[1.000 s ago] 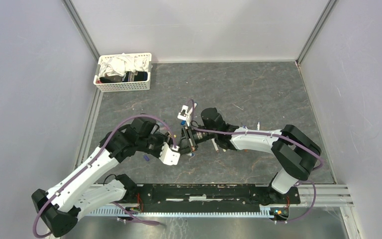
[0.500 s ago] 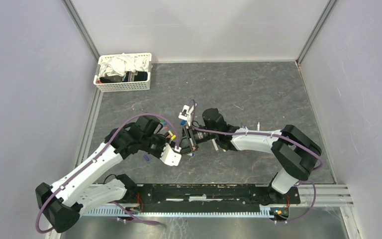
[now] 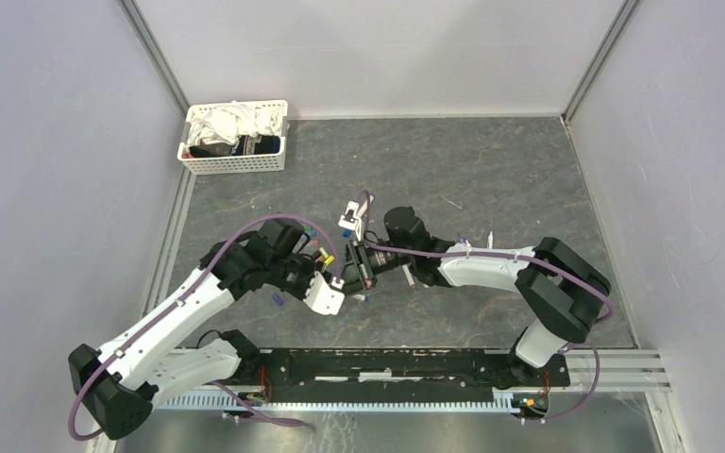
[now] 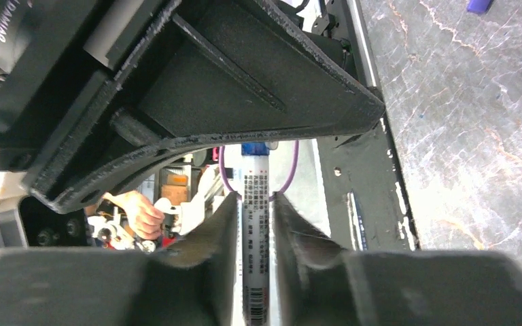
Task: Open the pen caps
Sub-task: Open the pen cap from the pen.
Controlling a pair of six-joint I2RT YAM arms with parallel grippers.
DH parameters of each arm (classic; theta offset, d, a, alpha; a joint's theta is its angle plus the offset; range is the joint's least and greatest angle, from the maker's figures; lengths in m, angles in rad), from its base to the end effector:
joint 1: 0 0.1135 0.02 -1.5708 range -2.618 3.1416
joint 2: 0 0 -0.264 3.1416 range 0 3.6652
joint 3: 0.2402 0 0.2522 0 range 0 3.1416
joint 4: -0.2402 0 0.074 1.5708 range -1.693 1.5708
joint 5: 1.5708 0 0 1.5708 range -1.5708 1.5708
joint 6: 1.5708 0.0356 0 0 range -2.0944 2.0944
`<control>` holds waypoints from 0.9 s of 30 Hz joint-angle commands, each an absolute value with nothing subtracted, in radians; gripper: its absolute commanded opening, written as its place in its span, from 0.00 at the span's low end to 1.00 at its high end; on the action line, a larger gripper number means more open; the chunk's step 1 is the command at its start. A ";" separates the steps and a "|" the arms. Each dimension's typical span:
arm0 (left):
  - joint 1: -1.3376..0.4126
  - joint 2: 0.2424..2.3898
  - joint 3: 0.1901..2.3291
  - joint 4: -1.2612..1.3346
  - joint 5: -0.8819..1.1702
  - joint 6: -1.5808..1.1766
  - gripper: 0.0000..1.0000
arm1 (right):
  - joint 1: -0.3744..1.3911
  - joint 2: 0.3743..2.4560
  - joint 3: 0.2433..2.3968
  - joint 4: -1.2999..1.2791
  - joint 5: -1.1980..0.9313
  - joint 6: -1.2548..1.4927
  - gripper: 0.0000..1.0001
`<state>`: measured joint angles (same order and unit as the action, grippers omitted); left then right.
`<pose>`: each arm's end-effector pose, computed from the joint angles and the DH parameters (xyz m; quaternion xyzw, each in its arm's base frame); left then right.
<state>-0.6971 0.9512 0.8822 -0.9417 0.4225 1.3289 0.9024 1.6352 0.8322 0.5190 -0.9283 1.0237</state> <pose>0.1223 -0.1215 0.2812 0.8279 0.4482 -0.1076 0.3195 0.1895 0.2859 0.2157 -0.2247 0.7304 0.6449 0.0123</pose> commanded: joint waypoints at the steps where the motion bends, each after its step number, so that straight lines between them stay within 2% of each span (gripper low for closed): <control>1: -0.703 0.961 0.911 -0.988 0.467 1.366 0.02 | 0.906 1.629 0.880 0.544 -0.924 0.996 0.35; 2: -0.704 0.966 0.914 -0.992 0.471 1.366 0.02 | 0.909 1.645 0.903 0.539 -0.925 0.993 0.40; 4: -0.705 0.977 0.925 -1.000 0.475 1.362 0.02 | 0.915 1.674 0.937 0.534 -0.928 0.991 0.42; 16: -0.706 0.976 0.930 -0.980 0.460 1.341 0.02 | 0.938 1.693 0.945 0.500 -0.962 0.959 0.39; 20: -0.706 0.979 0.933 -0.977 0.460 1.341 0.02 | 0.939 1.676 0.926 0.482 -0.967 0.944 0.30; 21: -0.706 0.979 0.933 -0.976 0.461 1.342 0.02 | 0.940 1.676 0.930 0.482 -0.966 0.943 0.23; 23: -0.706 0.980 0.933 -0.977 0.463 1.344 0.02 | 0.938 1.683 0.949 0.471 -0.962 0.941 0.00; 27: -0.706 0.986 0.937 -0.975 0.465 1.344 0.02 | 0.938 1.699 0.995 0.423 -0.948 0.916 0.00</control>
<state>-0.7029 0.9821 0.8997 -0.9947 0.4381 1.3289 0.9340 1.7103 0.9344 0.4419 -0.9432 0.9577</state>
